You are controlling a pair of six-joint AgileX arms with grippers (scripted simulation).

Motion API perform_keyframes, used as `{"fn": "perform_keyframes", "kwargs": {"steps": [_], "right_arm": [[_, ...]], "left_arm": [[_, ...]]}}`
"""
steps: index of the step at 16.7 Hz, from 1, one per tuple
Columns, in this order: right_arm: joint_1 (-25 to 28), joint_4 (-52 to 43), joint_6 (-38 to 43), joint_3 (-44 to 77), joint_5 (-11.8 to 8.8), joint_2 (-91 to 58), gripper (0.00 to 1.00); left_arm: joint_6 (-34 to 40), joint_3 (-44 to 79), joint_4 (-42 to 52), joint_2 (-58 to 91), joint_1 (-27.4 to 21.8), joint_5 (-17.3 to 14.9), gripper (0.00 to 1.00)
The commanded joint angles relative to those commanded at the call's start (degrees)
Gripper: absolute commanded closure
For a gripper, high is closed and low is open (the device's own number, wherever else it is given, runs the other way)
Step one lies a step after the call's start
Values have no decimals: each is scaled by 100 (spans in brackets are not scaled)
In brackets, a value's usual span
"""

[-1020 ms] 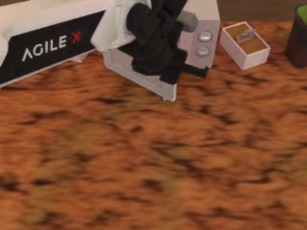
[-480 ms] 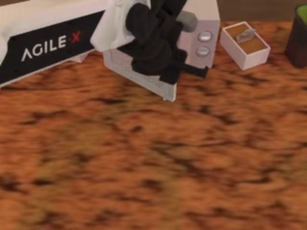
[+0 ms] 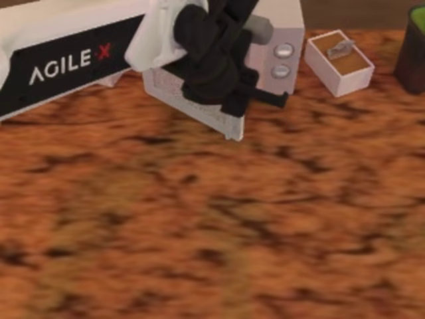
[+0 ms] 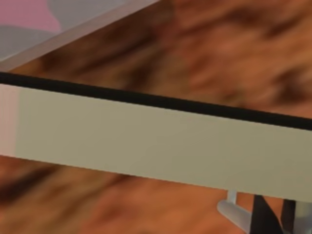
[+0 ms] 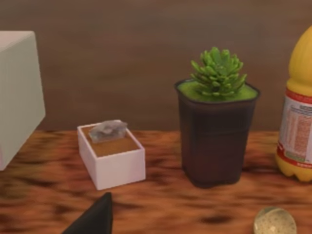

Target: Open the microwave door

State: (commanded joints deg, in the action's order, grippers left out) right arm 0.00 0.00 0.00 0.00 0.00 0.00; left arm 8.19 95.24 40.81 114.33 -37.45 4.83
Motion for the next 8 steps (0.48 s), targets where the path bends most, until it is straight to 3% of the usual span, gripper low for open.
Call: {"fn": "perform_keyframes", "kwargs": {"steps": [8], "right_arm": [[0, 0, 0, 0, 0, 0, 0]], "left_arm": [[5, -23, -9, -1, -30, -49, 100]]}}
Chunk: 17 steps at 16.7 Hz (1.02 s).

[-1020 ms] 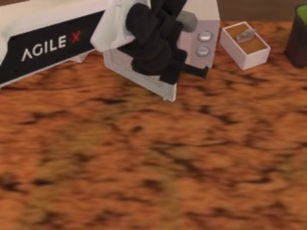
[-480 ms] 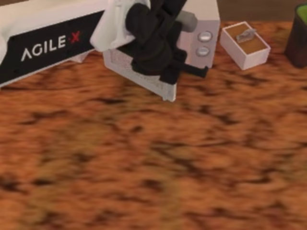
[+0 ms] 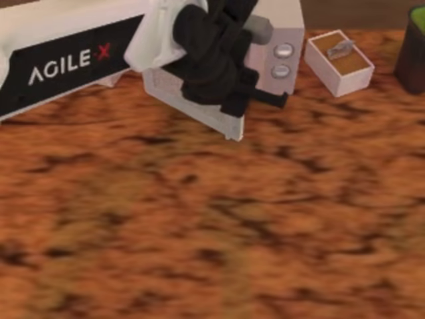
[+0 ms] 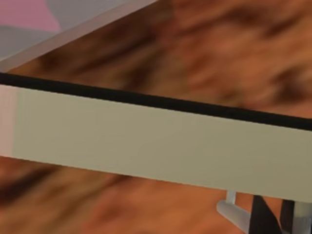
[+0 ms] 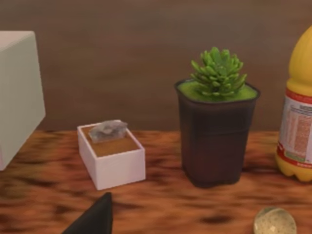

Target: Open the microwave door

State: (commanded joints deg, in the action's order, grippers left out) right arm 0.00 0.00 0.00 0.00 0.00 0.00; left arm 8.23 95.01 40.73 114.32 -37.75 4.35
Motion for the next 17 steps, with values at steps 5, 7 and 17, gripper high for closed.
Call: {"fn": "perform_keyframes", "kwargs": {"steps": [5, 7, 17], "right_arm": [[0, 0, 0, 0, 0, 0, 0], [0, 0, 0, 0, 0, 0, 0], [0, 0, 0, 0, 0, 0, 0]], "left_arm": [[-562, -471, -169, -362, 174, -284, 100], [-725, -610, -208, -451, 223, -369, 100], [-734, -619, -210, -456, 226, -374, 100]]}}
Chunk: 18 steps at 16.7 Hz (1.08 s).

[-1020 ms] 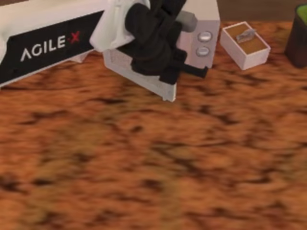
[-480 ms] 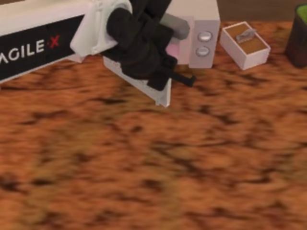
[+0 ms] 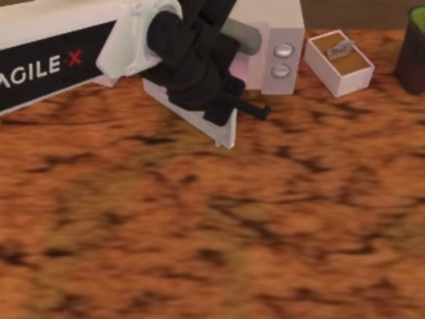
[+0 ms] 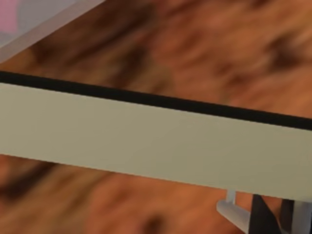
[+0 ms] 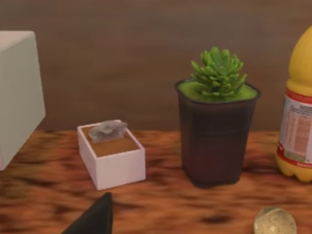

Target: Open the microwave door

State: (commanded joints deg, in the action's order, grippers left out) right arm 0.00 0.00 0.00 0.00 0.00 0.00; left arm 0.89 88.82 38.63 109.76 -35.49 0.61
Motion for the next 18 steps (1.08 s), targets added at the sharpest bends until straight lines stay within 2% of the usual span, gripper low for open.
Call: {"fn": "perform_keyframes", "kwargs": {"steps": [14, 18], "right_arm": [[0, 0, 0, 0, 0, 0, 0], [0, 0, 0, 0, 0, 0, 0]], "left_arm": [[0, 0, 0, 0, 0, 0, 100], [-167, -126, -31, -94, 34, -136, 100]]}}
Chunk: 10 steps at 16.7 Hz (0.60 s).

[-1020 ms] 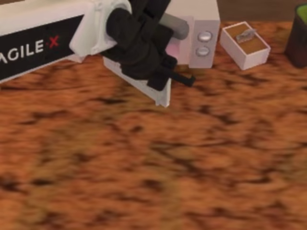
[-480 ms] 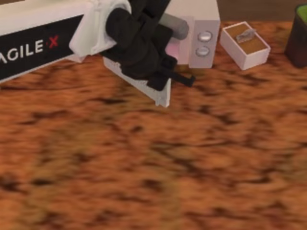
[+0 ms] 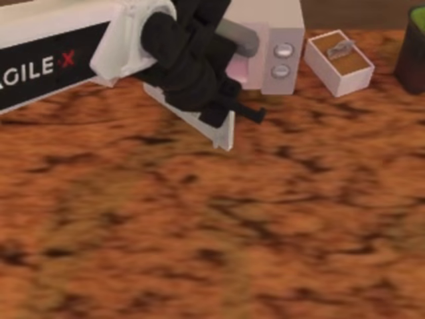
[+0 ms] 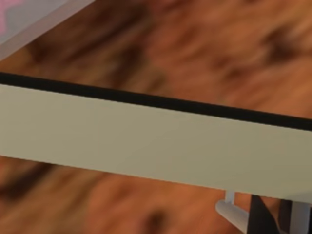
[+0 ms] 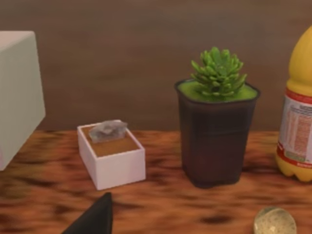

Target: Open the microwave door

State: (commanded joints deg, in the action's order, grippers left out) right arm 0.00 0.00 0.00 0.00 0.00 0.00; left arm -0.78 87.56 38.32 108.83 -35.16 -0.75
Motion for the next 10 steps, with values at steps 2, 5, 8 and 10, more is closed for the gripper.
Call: {"fn": "perform_keyframes", "kwargs": {"steps": [2, 5, 8, 10], "right_arm": [[0, 0, 0, 0, 0, 0, 0], [0, 0, 0, 0, 0, 0, 0], [0, 0, 0, 0, 0, 0, 0], [0, 0, 0, 0, 0, 0, 0]], "left_arm": [[-273, -168, -35, -139, 96, -141, 100], [-613, -378, -67, -294, 215, -320, 100], [-642, -398, -68, -306, 225, -336, 100], [-642, -398, -68, -306, 225, -336, 100]]}}
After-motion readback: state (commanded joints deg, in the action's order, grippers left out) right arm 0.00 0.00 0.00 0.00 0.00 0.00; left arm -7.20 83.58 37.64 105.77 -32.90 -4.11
